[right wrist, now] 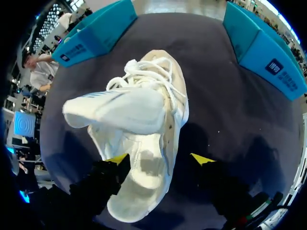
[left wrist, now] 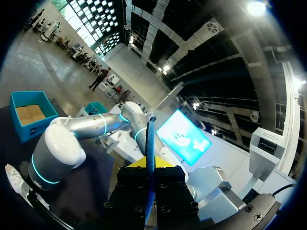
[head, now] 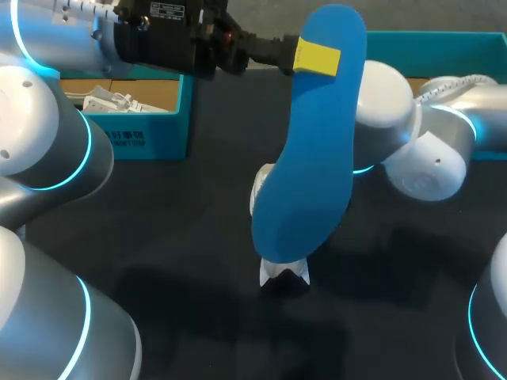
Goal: Take the shoe out of the shoebox, open the shoe tongue, remove and reinsert the insole, then place the shoe into the shoebox
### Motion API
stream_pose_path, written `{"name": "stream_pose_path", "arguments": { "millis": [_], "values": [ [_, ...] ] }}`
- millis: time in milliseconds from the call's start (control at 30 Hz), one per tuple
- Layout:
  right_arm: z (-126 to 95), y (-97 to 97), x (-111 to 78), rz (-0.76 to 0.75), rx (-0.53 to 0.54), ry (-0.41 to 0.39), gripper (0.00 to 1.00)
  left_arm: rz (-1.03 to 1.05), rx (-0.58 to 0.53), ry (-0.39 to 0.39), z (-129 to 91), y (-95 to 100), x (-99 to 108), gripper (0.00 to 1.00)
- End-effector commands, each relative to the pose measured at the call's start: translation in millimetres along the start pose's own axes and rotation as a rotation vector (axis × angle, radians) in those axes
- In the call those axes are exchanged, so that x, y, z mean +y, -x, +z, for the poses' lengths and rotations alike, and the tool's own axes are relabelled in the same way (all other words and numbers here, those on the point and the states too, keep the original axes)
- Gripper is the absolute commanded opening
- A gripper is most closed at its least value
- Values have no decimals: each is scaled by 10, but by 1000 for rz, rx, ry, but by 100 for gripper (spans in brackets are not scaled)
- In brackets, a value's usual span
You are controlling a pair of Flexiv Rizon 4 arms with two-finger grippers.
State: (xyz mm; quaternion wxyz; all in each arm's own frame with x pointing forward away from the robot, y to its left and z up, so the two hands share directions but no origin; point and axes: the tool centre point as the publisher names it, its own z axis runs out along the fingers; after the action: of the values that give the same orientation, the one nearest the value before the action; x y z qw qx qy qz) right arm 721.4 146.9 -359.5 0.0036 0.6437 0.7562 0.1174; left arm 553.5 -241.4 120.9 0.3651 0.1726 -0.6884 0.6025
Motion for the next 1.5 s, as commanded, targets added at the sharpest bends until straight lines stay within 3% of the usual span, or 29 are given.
{"name": "stream_pose_path", "arguments": {
  "millis": [33,233,300,567,733,1200,1333,1500],
  "values": [
    [-293,39,-66,-4,-9,13,100,-1,-1,-3,4,3,20,0],
    [-516,146,-146,14,-9,18,100,-1,-1,-3,4,3,20,0],
    [-573,169,-146,-6,17,57,100,-1,-1,-3,4,3,20,0],
    [-691,256,-150,-38,94,87,100,-1,-1,-3,4,3,20,0],
    [-798,328,-105,-78,116,16,100,-1,-1,-3,4,3,20,0],
    [-798,328,-105,-78,116,16,100,-1,-1,-3,4,3,20,0],
    [-823,455,-126,-34,223,45,100,-1,-1,-3,4,3,20,0],
    [-1006,609,-203,40,382,116,100,-1,-1,-3,4,3,20,0]
  ]
}}
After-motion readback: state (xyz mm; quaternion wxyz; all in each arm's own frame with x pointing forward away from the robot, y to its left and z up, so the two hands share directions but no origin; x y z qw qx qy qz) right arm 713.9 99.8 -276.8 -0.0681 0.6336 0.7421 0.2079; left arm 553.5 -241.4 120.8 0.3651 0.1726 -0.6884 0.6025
